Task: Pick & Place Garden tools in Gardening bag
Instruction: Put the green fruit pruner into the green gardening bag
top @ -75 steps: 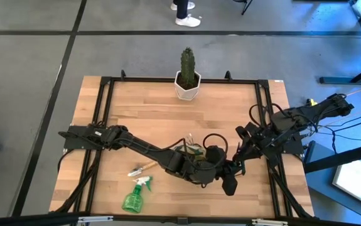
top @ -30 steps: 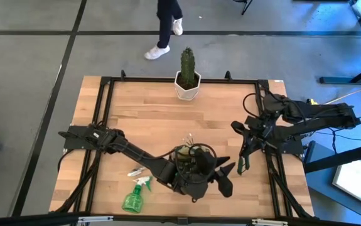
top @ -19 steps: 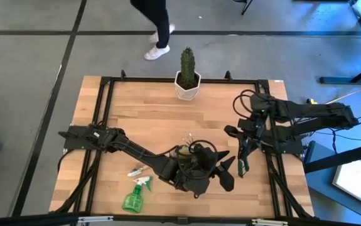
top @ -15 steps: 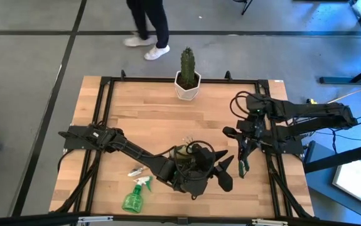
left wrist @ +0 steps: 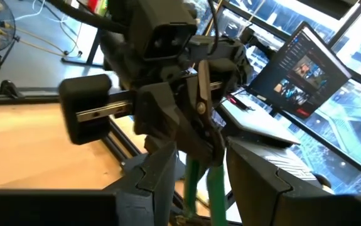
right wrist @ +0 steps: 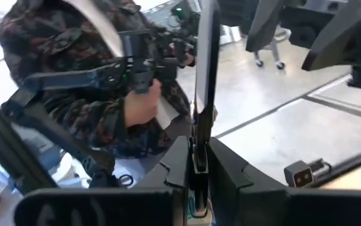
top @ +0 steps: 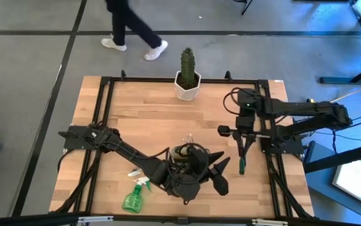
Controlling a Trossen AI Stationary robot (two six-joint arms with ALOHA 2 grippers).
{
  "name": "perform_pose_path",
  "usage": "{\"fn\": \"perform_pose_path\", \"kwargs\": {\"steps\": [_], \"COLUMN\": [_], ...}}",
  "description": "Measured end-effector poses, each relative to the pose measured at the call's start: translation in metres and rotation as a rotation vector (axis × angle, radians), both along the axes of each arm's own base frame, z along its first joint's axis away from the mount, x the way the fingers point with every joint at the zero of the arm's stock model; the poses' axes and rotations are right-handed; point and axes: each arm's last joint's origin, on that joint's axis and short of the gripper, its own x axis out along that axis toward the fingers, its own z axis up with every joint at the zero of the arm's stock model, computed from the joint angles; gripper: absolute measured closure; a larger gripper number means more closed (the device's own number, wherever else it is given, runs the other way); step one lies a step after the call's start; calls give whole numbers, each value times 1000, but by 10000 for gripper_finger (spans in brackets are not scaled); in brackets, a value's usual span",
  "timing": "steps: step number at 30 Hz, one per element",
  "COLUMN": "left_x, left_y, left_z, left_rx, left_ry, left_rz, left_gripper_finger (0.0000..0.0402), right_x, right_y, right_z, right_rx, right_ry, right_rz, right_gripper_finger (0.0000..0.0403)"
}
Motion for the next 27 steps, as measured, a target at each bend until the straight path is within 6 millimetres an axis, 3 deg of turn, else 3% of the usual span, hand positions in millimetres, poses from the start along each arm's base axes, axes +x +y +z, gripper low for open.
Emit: {"fn": "perform_pose_path", "kwargs": {"steps": [5,17,22,27], "left_x": [0,-2,-3,3], "left_y": [0,-3,-3,10], "left_z": [0,-3,-9,-13], "left_rx": [-5,-46,-25,-26], "left_ry": [-3,-12,43,80], "left_rz": [-1,-12,-9,0], "left_gripper_finger": [268,268,268,276], "right_x": [18,56,66,73], "right_y": [-2,-6,-7,-7], "right_z": [-13,-37,-49,-60], "right_rx": [12,-7,-4,2], "right_ry": [-55,-195,-175,-135], "right_rz": [80,84,84,83], "right_gripper_finger": [369,369,369,369]}}
